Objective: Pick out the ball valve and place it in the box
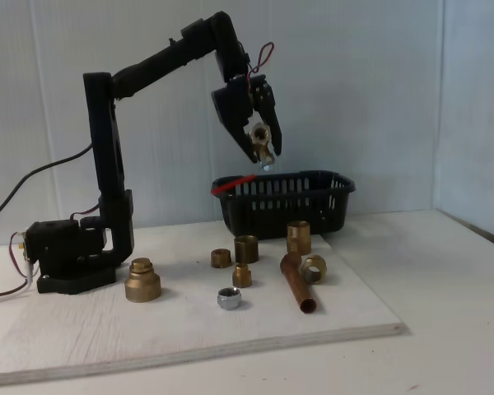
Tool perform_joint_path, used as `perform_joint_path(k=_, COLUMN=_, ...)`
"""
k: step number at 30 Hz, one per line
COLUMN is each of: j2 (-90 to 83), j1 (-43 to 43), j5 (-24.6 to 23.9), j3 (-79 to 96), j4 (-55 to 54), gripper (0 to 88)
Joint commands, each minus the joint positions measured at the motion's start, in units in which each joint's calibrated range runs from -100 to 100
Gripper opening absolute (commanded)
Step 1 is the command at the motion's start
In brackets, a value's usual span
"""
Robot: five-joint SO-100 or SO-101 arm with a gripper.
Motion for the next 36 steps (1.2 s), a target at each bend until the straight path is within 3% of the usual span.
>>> perform_joint_path(k=1, j2=-0.68, j1=-4.23, j5=-2.61, j3=-5.78, j4=-0.78, gripper=0.9)
perform_joint_path(k=7, j2=-0.59, j1=-8.95, j5=-7.58, j3=-5.6, j4=-6.72, gripper=0.9)
perform_joint_path(k=20, j2=9.41, j1=-10.13, j5=-12.23, j3=-7.5, j4=-19.8, gripper=0.8)
perform_joint_path(k=36, j2=23.82, j1=-15.74, j5=-14.56, j3=-24.74, j4=-12.83, gripper=0.8)
